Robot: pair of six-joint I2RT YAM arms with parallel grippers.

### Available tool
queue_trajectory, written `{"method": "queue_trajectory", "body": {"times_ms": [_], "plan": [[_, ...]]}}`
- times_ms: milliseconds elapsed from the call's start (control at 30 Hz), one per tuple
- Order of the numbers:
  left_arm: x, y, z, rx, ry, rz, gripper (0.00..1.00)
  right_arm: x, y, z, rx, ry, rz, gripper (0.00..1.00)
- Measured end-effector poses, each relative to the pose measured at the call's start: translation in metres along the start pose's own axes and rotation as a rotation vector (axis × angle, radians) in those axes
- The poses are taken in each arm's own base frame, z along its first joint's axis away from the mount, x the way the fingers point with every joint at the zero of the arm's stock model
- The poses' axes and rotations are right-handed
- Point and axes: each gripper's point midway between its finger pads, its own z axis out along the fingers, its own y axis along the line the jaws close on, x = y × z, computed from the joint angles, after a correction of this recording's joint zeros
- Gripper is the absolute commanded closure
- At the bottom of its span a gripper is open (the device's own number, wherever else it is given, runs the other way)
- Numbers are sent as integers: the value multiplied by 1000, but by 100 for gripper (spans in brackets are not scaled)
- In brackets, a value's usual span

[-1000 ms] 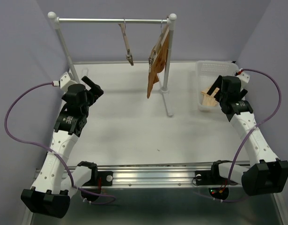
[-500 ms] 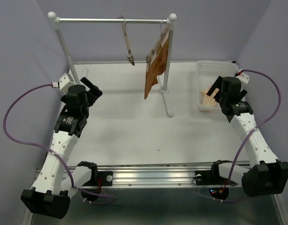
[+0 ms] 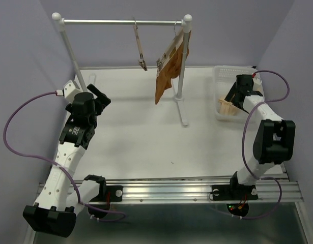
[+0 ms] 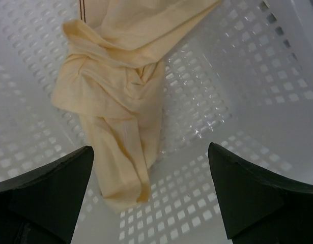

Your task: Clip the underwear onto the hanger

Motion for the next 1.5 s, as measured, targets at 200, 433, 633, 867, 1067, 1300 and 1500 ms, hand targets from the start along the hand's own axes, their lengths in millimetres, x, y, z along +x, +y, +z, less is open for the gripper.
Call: {"method": "queue_trajectory", "body": {"times_ms": [200,433,633,867,1067,1300,1500], "plan": [[2,1,1,-2,1,-3,1,1,17,58,13,68,-42,0],[1,2,2,-7,-5,-4,1,-5,37,102,1,63,-59,3],[3,3,4,-13,-2,-2,1,3,34,133,20,78,-44,59],[3,3,5,-12,-7,-5,1,-9,41,131,-13,37,-46,99],[11,5,8,-5,9,-4,1,-41,45,93,-94,-23,-83,99],[18,2,8,20,36,-17,1,-106,79,-43,-350,-227,-109,94],[33,10,8,16,70,-16,1,-29,183,-183,-828,-188,-337,89]]}}
